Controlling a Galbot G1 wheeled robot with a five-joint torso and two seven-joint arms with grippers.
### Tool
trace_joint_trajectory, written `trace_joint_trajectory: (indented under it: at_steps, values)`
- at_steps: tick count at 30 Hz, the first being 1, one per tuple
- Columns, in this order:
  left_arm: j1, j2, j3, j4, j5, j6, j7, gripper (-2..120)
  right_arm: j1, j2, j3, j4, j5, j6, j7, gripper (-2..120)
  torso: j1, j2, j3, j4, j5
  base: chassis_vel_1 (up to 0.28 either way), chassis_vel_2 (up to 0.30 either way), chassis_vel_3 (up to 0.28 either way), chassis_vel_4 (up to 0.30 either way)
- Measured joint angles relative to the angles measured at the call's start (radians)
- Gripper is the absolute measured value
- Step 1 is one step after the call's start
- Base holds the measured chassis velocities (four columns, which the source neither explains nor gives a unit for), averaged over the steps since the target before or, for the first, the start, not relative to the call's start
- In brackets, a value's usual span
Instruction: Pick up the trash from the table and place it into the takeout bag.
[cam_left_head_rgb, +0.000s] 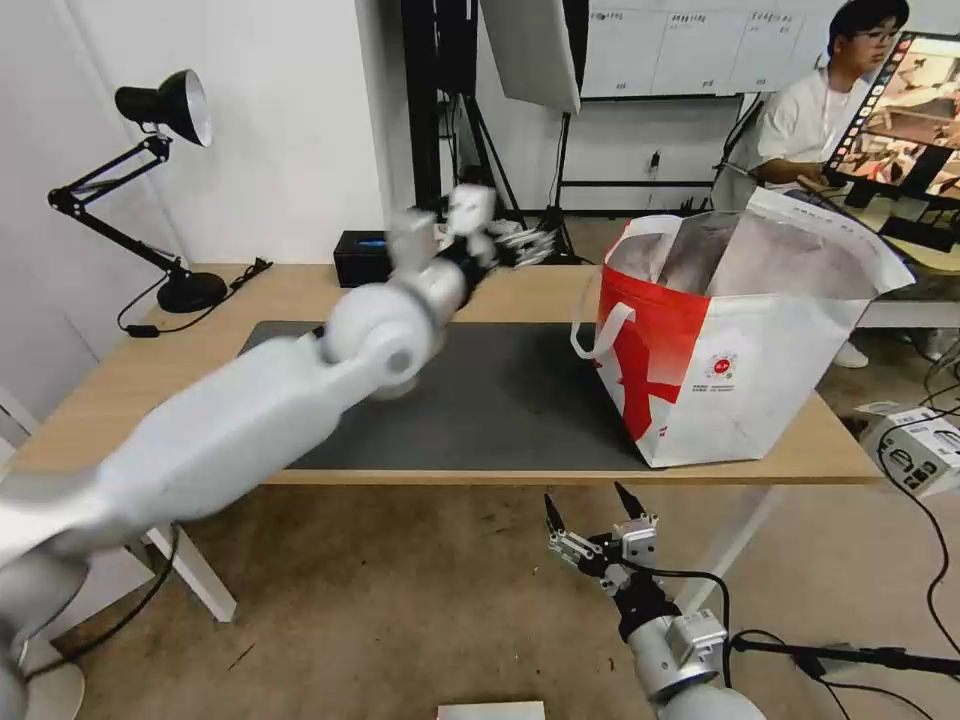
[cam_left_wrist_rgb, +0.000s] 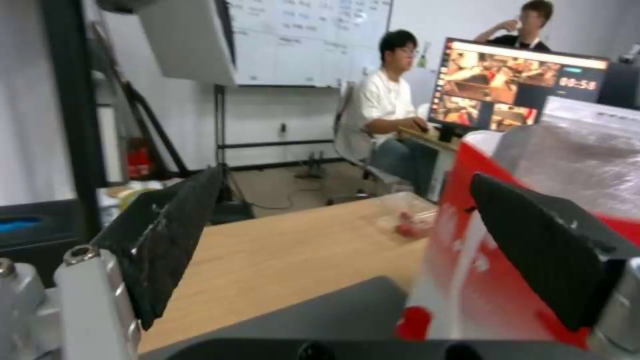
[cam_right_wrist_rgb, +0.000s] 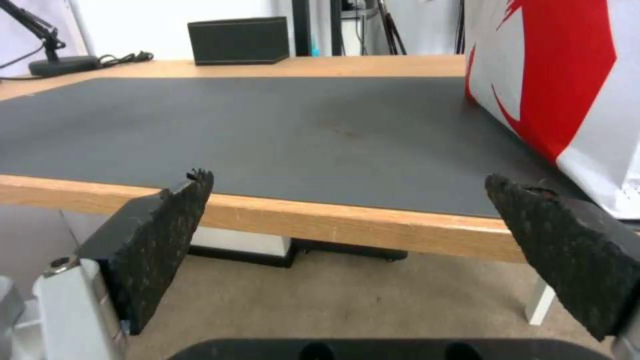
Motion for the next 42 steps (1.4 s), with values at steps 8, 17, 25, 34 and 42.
trace_joint_trajectory:
  at_steps: [8,17,25,34,42]
  values:
    - [0.273,0.132,-0.226,-0.083,0.182,-0.042,0.066,100,0.0,0.0,0.0,0.0,0.0,0.0,0.0,100,0.0,0.0,0.0,-0.0001,0.0003,0.0,0.0,0.0,0.0]
    - [0.661,0.244,-0.519,-0.126,0.354,-0.165,0.178,100,0.0,0.0,0.0,0.0,0.0,0.0,0.0,100,0.0,0.0,0.0,0.0002,0.0005,0.0,0.0,0.0,0.0]
    - [0.773,0.197,-0.576,-0.082,0.432,-0.275,0.197,100,0.0,0.0,0.0,0.0,0.0,0.0,0.0,100,0.0,0.0,0.0,-0.0005,0.0004,0.0,0.0,0.0,0.0]
    - [0.995,0.139,-0.779,-0.064,0.516,-0.363,0.221,100,0.0,0.0,0.0,0.0,0.0,0.0,0.0,100,0.0,0.0,0.0,-0.0002,0.0004,0.0,0.0,0.0,0.0]
    - [1.238,0.079,-0.979,-0.096,0.553,-0.39,0.231,100,0.0,0.0,0.0,0.0,0.0,0.0,0.0,100,0.0,0.0,0.0,0.0,0.0003,0.0,0.0,0.0,0.0]
